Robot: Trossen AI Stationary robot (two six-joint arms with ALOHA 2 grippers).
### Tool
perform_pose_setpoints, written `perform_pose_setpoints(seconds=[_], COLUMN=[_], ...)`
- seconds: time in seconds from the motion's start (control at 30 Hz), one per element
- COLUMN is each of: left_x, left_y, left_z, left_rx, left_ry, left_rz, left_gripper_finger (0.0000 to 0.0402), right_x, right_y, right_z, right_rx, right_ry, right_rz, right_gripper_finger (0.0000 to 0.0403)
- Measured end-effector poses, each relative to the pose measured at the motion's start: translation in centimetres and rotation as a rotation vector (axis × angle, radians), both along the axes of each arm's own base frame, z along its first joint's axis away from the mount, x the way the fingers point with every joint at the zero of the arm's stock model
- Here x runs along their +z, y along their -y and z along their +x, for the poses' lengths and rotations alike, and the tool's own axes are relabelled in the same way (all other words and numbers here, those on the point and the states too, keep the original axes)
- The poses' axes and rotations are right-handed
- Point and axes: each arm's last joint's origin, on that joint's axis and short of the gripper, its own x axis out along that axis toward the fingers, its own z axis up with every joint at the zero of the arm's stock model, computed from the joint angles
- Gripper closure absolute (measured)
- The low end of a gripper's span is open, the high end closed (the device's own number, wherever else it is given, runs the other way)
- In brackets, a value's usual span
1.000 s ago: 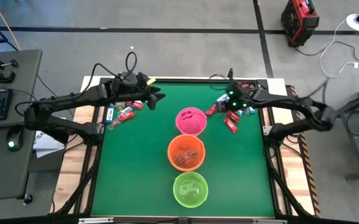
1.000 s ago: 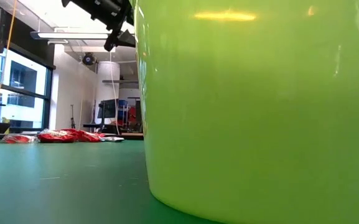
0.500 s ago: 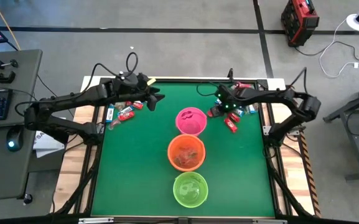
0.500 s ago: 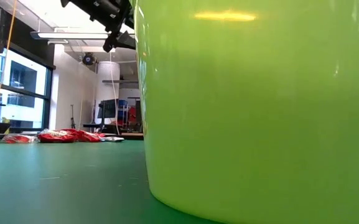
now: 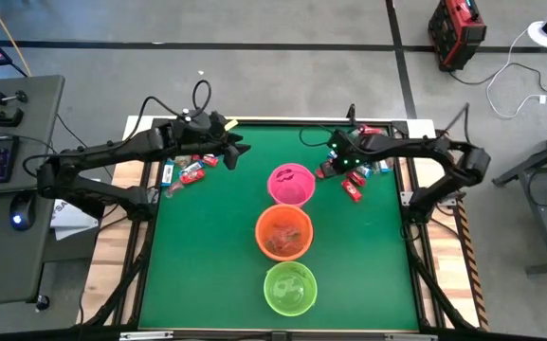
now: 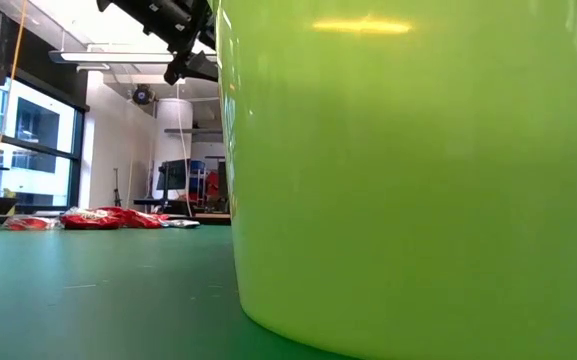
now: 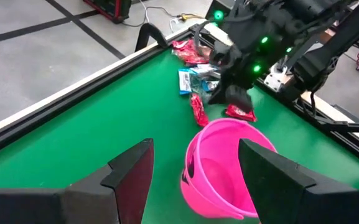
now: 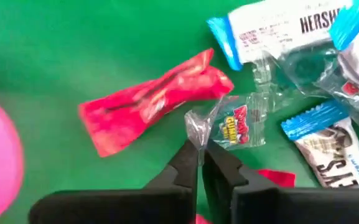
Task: Sort candy by brand, put in halloween buckets
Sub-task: Put the blue gummy into the orange bucket
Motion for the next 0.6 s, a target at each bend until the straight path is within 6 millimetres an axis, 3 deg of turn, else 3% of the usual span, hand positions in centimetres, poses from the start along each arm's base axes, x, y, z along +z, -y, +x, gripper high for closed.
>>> perform_pose_setpoints(seconds=[0.1, 0.2, 0.37, 0.47, 0.6], left_x=[-0.1, -0.6, -1.3, -1.3, -1.3], left_y=[0.0, 0.2, 0.4, 0.4, 0.4], left_z=[-0.1, -0.4, -1.0, -1.0, -1.0], left_rx=[-0.001, -0.015, -0.029, -0.033, -0.033], left_ry=[-0.016, -0.07, -0.18, -0.182, -0.175], left_rz=[-0.006, -0.025, -0.027, -0.021, -0.017], left_gripper_finger=[0.0177, 0.0177, 0.0177, 0.0177, 0.0177], right_x=[2.2, 5.7, 10.9, 12.4, 12.2], right_y=[-0.6, -1.9, -6.5, -10.3, -14.7], right_z=[-0.4, -0.5, 0.3, 1.0, 2.3], right_rx=[0.03, 0.12, 0.445, 0.651, 0.797], right_ry=[0.058, 0.199, 0.589, 0.732, 0.763], right_rz=[-0.004, -0.024, 0.057, 0.163, 0.254], right_gripper_finger=[0.0397, 0.0399, 0.0401, 0.0402, 0.0402])
